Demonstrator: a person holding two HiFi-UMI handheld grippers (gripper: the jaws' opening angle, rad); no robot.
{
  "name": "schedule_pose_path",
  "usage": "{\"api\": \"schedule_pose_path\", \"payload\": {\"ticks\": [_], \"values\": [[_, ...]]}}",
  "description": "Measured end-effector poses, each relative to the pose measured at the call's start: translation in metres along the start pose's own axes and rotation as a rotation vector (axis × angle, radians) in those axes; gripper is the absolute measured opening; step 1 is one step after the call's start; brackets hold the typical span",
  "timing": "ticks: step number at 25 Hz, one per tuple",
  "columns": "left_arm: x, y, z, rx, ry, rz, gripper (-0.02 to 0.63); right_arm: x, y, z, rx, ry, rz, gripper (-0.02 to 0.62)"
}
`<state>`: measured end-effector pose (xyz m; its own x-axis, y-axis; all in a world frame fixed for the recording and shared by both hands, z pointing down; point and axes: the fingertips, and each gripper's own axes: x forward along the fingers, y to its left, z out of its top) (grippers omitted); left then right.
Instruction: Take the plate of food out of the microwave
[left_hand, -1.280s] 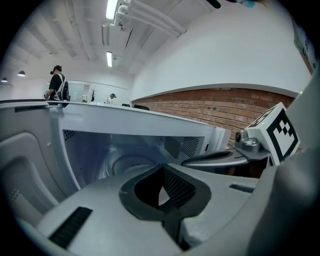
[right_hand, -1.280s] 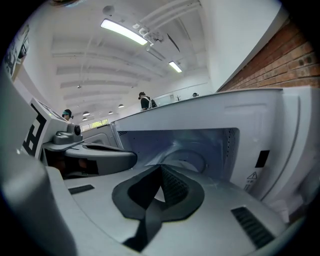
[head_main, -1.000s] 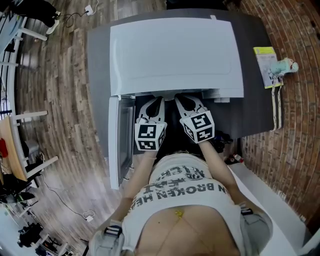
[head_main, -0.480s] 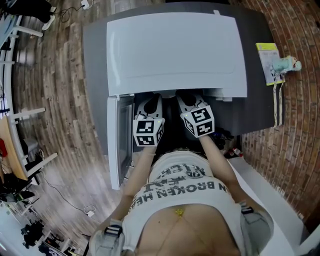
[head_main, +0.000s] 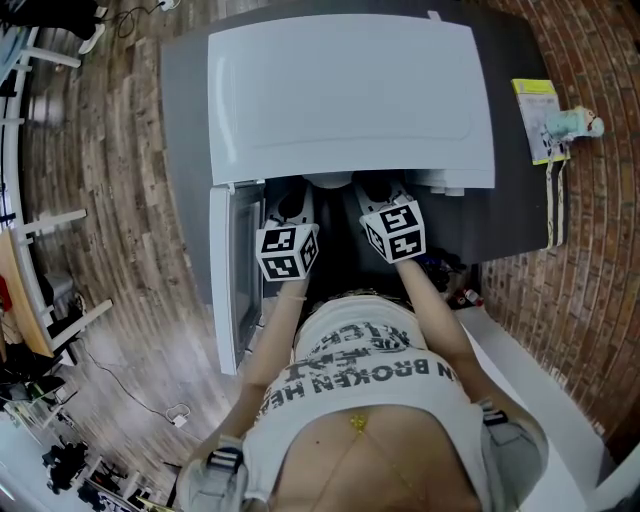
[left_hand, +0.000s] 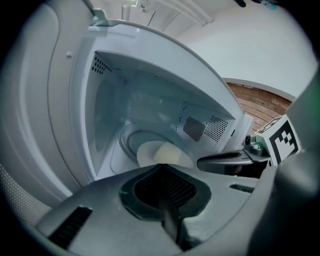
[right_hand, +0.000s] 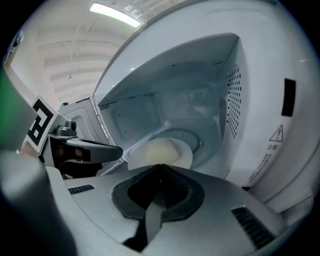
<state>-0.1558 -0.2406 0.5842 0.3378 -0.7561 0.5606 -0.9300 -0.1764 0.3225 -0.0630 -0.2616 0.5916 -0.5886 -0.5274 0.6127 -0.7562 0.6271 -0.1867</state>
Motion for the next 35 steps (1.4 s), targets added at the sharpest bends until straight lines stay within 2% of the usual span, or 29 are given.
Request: {"api": "schedule_pose_path", "payload": {"ticks": [4, 13, 16, 20, 25, 31, 35], "values": [[0.001, 0.006, -0.006, -0.052, 0.002, 0.005, 0.007, 0.001, -0.008, -0.006, 0.028, 0.007, -0.015, 0.009], [0.008, 0.015, -0.018, -0.288, -0.022, -0.029, 0.008, 0.002, -0.021, -0.009, 0.064, 0.004, -0.046, 0.009], [0.011, 0.018, -0.020, -0.411, -0.050, -0.053, 0.034, 0.002, -0.022, -0.011, 0.074, 0.007, -0.048, 0.009], [0.021, 0.023, -0.025, -0.632, -0.080, -0.095, 0.089, 0.000, -0.021, -0.013, 0.088, 0.010, -0.043, 0.009], [0.031, 0.022, -0.023, -0.809, -0.116, -0.175, 0.089, -0.001, -0.022, -0.017, 0.098, 0.016, -0.040, 0.009], [0.041, 0.017, -0.023, -0.878, -0.112, -0.210, 0.087, -0.001, -0.024, -0.019, 0.115, 0.021, -0.037, 0.009], [0.042, 0.017, -0.024, -0.917, -0.111, -0.219, 0.047, 0.001, -0.022, -0.020, 0.139, 0.023, -0.026, 0.009]]}}
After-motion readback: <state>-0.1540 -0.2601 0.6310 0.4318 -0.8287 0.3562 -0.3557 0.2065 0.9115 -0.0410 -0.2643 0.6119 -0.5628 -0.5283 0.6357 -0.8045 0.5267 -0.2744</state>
